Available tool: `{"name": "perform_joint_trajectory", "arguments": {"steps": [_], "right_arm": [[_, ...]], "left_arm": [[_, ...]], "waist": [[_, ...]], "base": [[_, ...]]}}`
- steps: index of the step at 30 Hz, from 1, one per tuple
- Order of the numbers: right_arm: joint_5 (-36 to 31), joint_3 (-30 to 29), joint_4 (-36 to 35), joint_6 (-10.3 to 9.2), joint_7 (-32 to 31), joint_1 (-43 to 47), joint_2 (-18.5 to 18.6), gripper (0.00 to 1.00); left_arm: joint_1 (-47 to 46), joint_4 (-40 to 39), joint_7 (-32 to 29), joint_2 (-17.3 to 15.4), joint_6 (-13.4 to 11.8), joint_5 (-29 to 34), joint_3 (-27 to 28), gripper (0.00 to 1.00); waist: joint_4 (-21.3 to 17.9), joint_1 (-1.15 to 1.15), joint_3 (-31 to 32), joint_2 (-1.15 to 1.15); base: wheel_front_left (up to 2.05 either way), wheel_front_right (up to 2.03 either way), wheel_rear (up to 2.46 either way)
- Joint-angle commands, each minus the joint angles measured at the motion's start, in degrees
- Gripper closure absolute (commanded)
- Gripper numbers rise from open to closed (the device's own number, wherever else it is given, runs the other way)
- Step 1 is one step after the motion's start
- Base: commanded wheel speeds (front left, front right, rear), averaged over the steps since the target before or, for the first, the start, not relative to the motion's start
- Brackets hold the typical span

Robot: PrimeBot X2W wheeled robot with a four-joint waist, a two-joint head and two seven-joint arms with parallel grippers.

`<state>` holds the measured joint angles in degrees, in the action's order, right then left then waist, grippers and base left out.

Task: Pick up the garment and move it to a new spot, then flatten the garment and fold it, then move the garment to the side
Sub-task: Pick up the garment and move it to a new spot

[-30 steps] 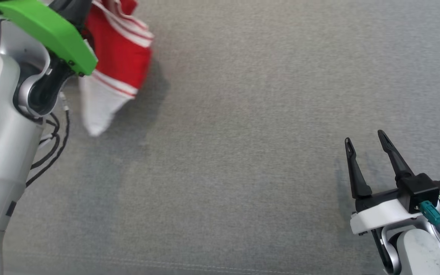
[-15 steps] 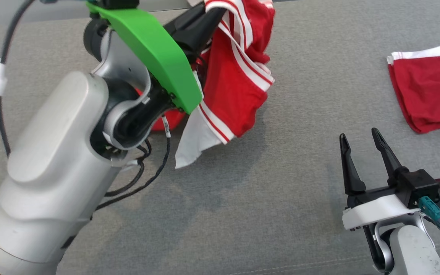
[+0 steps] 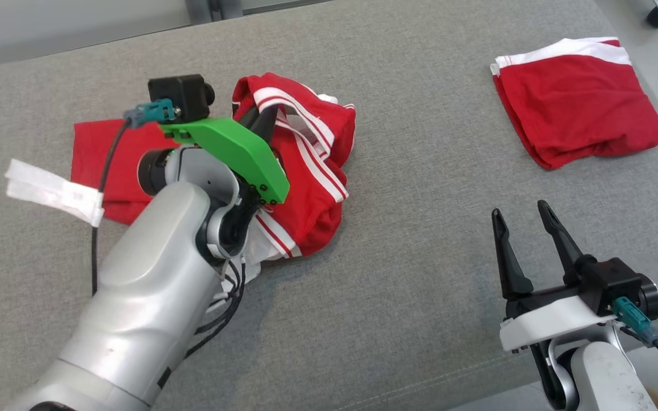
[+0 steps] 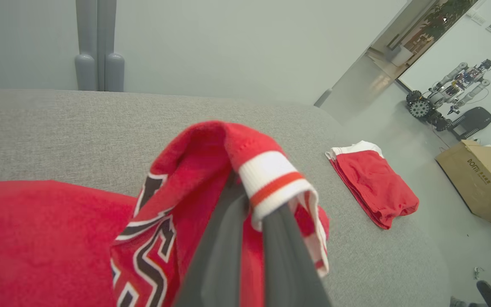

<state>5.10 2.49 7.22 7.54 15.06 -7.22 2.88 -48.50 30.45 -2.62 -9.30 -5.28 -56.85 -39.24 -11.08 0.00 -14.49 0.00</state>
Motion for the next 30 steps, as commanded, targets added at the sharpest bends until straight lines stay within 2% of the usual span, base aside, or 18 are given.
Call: {"name": "perform_joint_trajectory", "arguments": {"steps": [1,2,4,7,10,13,17,23,26,30], "right_arm": [[0.3,0.1,0.1,-0.1,0.1,0.4,0.1,0.0],[0.4,0.1,0.2,-0.1,0.1,0.5,0.0,0.0],[0.1,0.2,0.4,-0.1,0.1,0.6,0.0,0.0],[-0.8,-0.4,0.5,-0.1,0.1,1.1,0.1,0.0],[-1.9,-1.7,0.3,-0.1,0.1,1.7,0.1,0.0],[-1.6,-3.6,-0.1,-0.1,0.1,3.3,0.1,0.0],[-3.8,-6.0,-0.9,-0.1,0.1,5.7,0.1,0.0],[-6.1,-7.6,-1.5,-0.1,0.1,10.0,0.1,0.0],[-6.7,-8.0,-1.6,-0.1,0.1,11.3,0.1,0.0],[-7.1,-8.3,-1.4,-0.1,0.1,12.9,0.1,0.0]], "left_arm": [[-0.4,2.5,1.6,0.6,0.9,0.7,-0.3,0.93],[-0.6,4.6,2.6,1.1,1.5,1.4,-0.8,0.53],[-0.9,8.3,4.4,1.9,3.0,2.4,-2.0,0.0],[-0.6,11.4,5.5,2.4,5.9,4.6,-4.8,0.0],[0.4,11.1,6.6,1.9,8.5,6.2,-7.1,0.0],[2.8,8.0,9.6,0.0,9.0,8.3,-8.6,0.0],[8.3,1.3,12.9,-3.4,6.4,9.5,-8.7,0.0],[20.5,-9.9,15.9,-11.6,-0.8,11.2,-7.3,0.0],[27.0,-13.7,17.0,-15.8,-3.5,12.1,-6.0,0.0],[35.1,-17.2,17.8,-19.5,-6.2,13.2,-3.0,0.0]], "waist": [[-0.8,0.0,0.1,0.0],[-0.8,0.0,0.2,0.0],[-0.7,0.0,0.5,0.0],[0.2,0.0,1.7,0.0],[1.9,0.0,3.3,0.0],[4.0,0.0,5.8,0.0],[7.3,0.0,9.7,0.0],[11.7,0.0,14.7,0.0],[13.5,0.0,15.8,0.0],[14.9,0.0,17.0,0.0]], "base": [[0.0,0.0,0.0],[0.0,0.0,0.0],[0.0,0.0,0.0],[0.0,0.0,0.0],[0.0,0.0,0.0],[0.0,0.0,0.0],[0.0,0.0,0.0],[0.0,0.0,0.0],[0.0,0.0,0.0],[0.0,0.0,0.0]]}}
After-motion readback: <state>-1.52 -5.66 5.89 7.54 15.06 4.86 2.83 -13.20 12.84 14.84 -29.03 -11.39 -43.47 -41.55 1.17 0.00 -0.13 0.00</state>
